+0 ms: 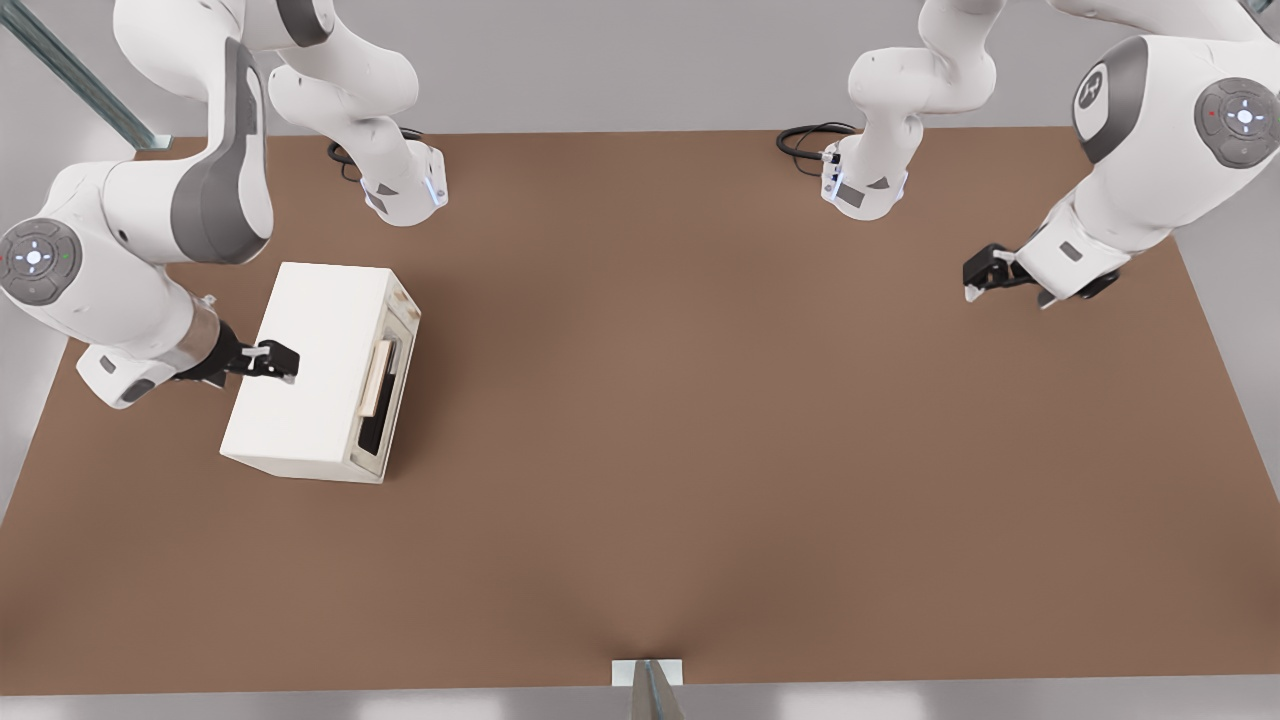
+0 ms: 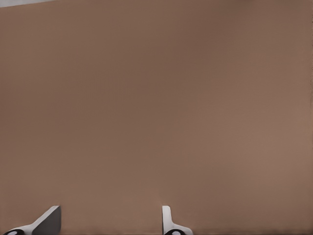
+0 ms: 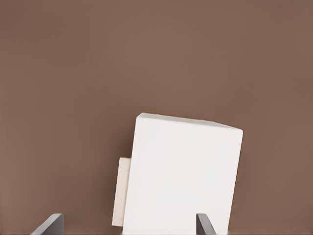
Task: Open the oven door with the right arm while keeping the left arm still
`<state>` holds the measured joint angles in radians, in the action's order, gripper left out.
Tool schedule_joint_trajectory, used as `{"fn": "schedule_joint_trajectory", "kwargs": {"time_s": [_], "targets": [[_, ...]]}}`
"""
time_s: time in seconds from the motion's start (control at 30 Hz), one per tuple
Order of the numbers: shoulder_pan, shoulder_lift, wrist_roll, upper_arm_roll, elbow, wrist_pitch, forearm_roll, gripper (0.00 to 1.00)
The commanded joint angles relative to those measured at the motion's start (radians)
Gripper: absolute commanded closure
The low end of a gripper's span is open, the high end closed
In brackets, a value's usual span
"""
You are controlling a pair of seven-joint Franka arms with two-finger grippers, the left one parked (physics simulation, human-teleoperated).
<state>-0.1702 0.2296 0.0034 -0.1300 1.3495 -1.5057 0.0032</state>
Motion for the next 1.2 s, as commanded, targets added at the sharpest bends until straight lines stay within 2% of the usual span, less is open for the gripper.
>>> {"fn": "schedule_joint_trajectory", "kwargs": {"time_s": [0.0,0.07,0.1,0.13,0.17,0.2,0.23,0.27,0.37,0.5,0.53,0.57,1.17], "targets": [[0.0,-0.001,0.012,0.0,-0.001,0.024,0.001,0.0],[-0.052,0.097,0.009,0.01,-0.006,0.059,-0.034,0.0],[-0.155,0.215,0.041,-0.003,-0.102,0.079,-0.121,0.27],[-0.247,0.376,0.125,-0.008,-0.268,0.249,-0.218,0.79],[-0.383,0.458,0.213,-0.025,-0.314,0.323,-0.395,0.79],[-0.443,0.502,0.236,-0.02,-0.311,0.381,-0.505,0.79],[-0.445,0.517,0.308,-0.011,-0.276,0.418,-0.5,0.79],[-0.448,0.511,0.446,0.029,-0.221,0.45,-0.5,0.79],[-0.428,0.507,0.512,0.023,-0.171,0.438,-0.589,0.79],[-0.393,0.504,0.524,0.007,-0.124,0.374,-0.637,0.79],[-0.391,0.505,0.671,0.007,-0.089,0.354,-0.612,0.79],[-0.393,0.507,0.705,-0.02,-0.082,0.334,-0.583,0.79],[-0.404,0.522,0.705,-0.022,0.025,0.332,-0.597,0.79]]}}
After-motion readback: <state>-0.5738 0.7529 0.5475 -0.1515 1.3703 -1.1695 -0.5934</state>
